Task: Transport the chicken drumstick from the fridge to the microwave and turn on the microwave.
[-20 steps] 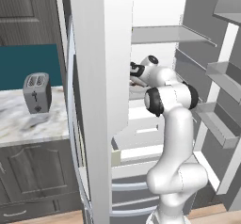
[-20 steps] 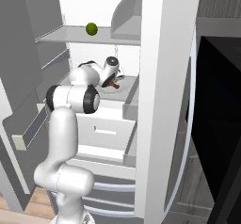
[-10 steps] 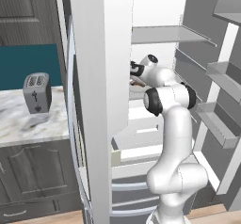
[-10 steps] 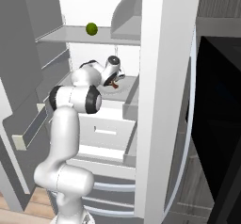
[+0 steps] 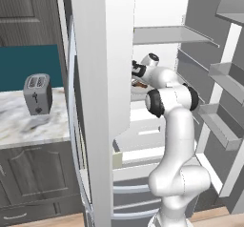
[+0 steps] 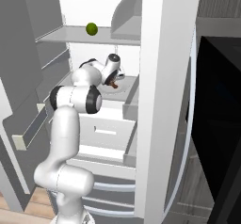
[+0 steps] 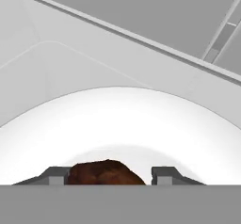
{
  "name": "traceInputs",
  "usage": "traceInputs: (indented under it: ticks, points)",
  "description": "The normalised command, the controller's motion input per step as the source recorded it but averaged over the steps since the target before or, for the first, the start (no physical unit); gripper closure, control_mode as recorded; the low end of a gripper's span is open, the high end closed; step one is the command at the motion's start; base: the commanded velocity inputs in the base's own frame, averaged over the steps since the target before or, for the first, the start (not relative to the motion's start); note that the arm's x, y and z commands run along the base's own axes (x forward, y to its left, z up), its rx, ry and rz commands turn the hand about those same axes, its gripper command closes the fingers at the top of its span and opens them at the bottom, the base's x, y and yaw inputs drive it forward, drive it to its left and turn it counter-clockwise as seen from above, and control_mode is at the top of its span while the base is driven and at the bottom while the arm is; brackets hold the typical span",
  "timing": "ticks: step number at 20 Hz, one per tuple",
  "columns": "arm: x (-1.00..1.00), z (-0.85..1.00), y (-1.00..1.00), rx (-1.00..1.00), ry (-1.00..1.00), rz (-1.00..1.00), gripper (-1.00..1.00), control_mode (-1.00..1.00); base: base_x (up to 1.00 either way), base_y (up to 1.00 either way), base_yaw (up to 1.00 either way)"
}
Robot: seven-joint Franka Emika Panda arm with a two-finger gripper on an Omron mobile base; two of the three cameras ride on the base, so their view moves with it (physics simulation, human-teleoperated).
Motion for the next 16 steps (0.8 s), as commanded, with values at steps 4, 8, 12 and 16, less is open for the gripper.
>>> traceInputs:
  ticks: [4, 8, 12, 16]
  points:
    - [-0.29, -0.35, 0.0, 0.0, 0.0, 0.0, 1.0, -1.0, 0.0, 0.0, 0.0]
    - [-0.19, -0.21, -0.02, 0.0, 0.0, 0.0, 1.0, -1.0, 0.0, 0.0, 0.0]
    - [-0.16, 0.03, -0.15, 0.0, -0.02, 0.0, 1.0, -1.0, 0.0, 0.0, 0.0]
    - [-0.28, 0.18, -0.02, 0.0, -0.09, 0.0, 1.0, -1.0, 0.0, 0.0, 0.0]
